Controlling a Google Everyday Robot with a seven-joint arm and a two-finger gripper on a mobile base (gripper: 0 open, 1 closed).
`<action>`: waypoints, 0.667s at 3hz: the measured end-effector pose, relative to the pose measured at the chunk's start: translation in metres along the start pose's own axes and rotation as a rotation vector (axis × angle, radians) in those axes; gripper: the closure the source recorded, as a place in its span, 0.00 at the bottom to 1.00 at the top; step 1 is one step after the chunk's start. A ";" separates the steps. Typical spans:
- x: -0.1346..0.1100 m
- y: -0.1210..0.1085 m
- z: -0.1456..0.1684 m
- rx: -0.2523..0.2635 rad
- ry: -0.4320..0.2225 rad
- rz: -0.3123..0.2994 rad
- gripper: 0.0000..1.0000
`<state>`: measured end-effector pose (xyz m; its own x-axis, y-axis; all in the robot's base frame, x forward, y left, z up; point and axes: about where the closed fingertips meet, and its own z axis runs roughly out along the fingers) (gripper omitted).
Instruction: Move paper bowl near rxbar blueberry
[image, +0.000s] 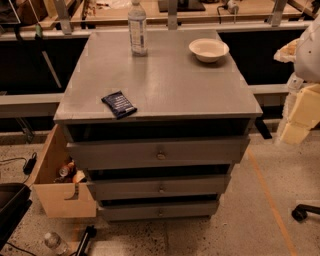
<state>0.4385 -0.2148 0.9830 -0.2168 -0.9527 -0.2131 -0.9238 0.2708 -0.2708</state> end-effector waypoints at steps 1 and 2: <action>0.000 0.000 0.000 0.000 0.000 0.000 0.00; 0.002 -0.025 0.005 0.077 -0.005 0.013 0.00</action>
Offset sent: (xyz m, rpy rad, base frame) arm 0.0701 -0.0246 0.0020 -0.0237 -0.1949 -0.0784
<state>0.4626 -0.2227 0.9848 -0.2266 -0.9485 -0.2213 -0.8938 0.2928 -0.3398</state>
